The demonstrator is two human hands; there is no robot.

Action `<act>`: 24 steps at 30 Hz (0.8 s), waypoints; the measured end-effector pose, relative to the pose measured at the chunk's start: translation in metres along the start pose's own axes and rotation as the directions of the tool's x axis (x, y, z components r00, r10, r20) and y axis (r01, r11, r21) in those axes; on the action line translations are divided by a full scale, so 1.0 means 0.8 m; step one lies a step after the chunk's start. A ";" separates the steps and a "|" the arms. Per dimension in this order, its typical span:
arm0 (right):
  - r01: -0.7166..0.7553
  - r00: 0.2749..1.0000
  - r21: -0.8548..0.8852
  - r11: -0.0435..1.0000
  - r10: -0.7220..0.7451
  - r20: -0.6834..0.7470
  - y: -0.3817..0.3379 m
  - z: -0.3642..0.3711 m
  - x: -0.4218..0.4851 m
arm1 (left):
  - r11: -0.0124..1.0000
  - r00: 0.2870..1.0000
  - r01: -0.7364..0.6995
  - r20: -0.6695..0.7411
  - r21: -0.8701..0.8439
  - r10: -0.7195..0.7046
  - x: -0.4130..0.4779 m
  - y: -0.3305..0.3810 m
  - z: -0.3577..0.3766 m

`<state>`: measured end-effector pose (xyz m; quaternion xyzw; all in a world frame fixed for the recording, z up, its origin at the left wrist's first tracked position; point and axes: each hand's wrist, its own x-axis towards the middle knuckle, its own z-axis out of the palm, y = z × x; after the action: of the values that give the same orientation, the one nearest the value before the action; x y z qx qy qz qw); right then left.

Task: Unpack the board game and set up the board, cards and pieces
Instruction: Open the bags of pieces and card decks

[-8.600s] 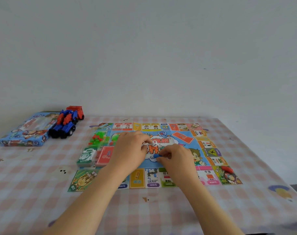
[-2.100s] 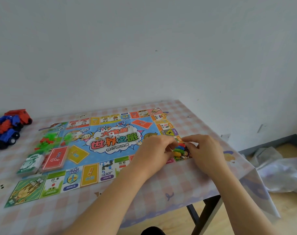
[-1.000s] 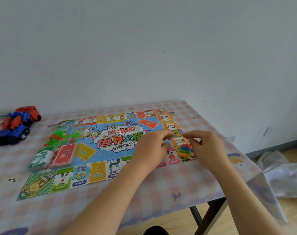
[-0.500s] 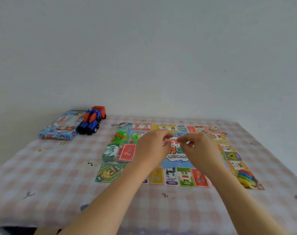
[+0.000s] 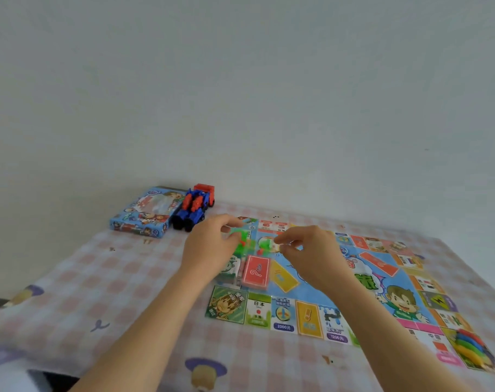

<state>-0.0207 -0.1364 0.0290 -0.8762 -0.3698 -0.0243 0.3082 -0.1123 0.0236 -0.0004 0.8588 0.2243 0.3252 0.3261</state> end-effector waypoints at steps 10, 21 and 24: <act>0.096 0.967 -0.248 0.964 -0.031 0.255 -0.016 0.027 0.020 | 0.999 0.999 0.049 0.003 -0.001 -0.049 -0.005 -0.023 0.015; -0.019 0.950 -0.471 0.882 0.162 0.265 -0.035 0.054 0.049 | 0.990 0.997 0.073 -0.036 0.120 -0.069 0.000 -0.035 0.022; -0.048 0.921 -0.491 0.870 0.229 0.316 -0.042 0.058 0.058 | 0.991 0.998 0.046 -0.055 0.127 -0.039 -0.003 -0.033 0.027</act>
<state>-0.0183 -0.0631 0.0212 -0.9383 -0.3383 0.0712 0.0118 -0.1038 0.0313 -0.0325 0.8642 0.2716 0.3254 0.2710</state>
